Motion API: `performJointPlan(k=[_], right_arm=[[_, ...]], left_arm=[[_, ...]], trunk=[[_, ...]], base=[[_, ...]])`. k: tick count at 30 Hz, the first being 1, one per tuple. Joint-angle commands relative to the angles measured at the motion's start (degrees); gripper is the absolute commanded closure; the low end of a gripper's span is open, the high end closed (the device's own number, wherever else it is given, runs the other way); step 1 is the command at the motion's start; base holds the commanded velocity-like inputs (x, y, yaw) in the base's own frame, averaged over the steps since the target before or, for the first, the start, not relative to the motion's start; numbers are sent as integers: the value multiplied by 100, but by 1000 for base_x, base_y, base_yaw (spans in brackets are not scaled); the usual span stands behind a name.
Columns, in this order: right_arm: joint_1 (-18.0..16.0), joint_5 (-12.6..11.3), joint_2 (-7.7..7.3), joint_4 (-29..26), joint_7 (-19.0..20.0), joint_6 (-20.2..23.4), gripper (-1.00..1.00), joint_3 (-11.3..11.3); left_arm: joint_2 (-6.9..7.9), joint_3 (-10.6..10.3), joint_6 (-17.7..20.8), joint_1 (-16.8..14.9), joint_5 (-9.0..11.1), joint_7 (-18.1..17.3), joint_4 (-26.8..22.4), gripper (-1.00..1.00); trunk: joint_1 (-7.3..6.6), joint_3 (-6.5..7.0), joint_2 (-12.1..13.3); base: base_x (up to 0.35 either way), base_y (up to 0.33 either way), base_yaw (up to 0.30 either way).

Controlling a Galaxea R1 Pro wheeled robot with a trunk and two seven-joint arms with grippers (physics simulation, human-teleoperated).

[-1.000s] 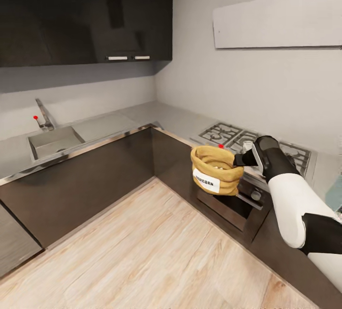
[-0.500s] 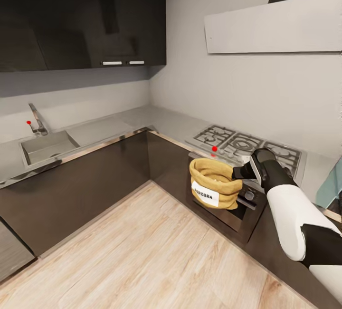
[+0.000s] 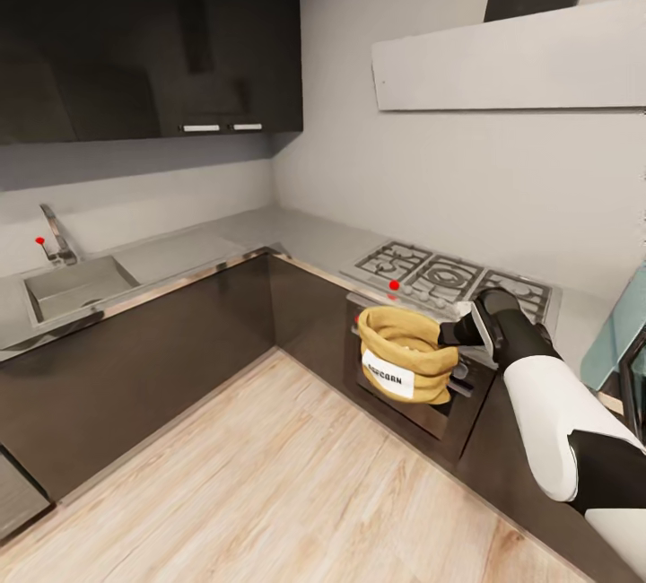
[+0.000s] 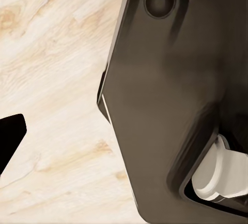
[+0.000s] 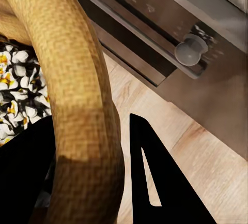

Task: In the kitchen, take the popcorn bag from the countertop, put it into the microwave, and heat it until the popcorn is cooked so the cooked popcorn ends up inside the bag.

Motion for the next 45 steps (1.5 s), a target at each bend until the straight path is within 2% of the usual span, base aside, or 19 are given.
performJointPlan(k=[1,9,24,45], right_arm=[[-4,58,3,-5,50,16,100,-17],[-4,58,-2,-9,51,16,100,-16],[-4,68,3,-12,57,16,100,-26],[-4,114,-6,-3,-8,16,100,-26]], left_arm=[[-2,2,-9,3,24,16,-11,-100],[-2,2,-9,3,24,16,-11,-100],[-6,7,-9,3,24,16,-11,-100],[-15,21,-9,3,33,25,-11,-100]], trunk=[[2,2,-6],[2,65,-6],[2,70,-6],[2,71,-6]], base=[[0,0,-93],[0,0,-84],[-5,0,-3],[-329,67,0]])
